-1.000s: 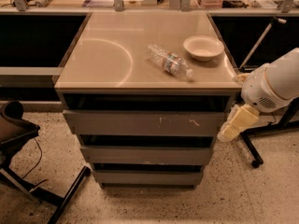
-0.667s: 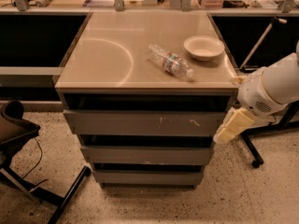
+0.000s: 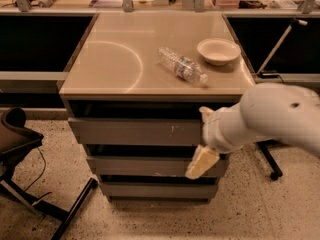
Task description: Open top drawer
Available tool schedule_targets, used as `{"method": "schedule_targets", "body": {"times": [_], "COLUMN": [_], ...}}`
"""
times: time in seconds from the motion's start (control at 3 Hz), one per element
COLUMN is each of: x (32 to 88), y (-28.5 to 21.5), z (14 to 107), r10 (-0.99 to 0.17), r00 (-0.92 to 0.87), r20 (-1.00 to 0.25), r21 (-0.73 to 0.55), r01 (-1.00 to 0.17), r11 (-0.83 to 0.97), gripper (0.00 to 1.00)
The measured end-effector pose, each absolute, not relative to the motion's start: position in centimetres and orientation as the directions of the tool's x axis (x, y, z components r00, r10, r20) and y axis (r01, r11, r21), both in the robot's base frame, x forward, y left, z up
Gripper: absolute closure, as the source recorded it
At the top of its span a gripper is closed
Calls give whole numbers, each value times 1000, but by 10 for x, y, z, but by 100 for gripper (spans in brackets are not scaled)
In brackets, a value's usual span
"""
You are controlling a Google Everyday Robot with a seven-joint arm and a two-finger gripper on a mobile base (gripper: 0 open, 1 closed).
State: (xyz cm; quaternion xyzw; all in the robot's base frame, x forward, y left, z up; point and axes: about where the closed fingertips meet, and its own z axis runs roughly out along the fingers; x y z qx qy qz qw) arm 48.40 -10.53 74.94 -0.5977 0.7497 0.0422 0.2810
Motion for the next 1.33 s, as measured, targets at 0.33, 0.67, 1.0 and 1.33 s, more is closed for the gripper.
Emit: {"method": "schedule_targets", "body": {"times": [0.33, 0.67, 1.0, 1.33], "x": [498, 498, 519, 562], "y": [-103, -103, -123, -146], "z": [750, 751, 740, 713], "r10": [-863, -863, -803, -720], "r00": [-137, -133, -163, -197], "r20": [-487, -488, -573, -665], "r21": [-319, -321, -295, -272], "r01": [-891, -892, -874, -834], "r11": [322, 319, 387, 480], "gripper": [0, 0, 0, 0]}}
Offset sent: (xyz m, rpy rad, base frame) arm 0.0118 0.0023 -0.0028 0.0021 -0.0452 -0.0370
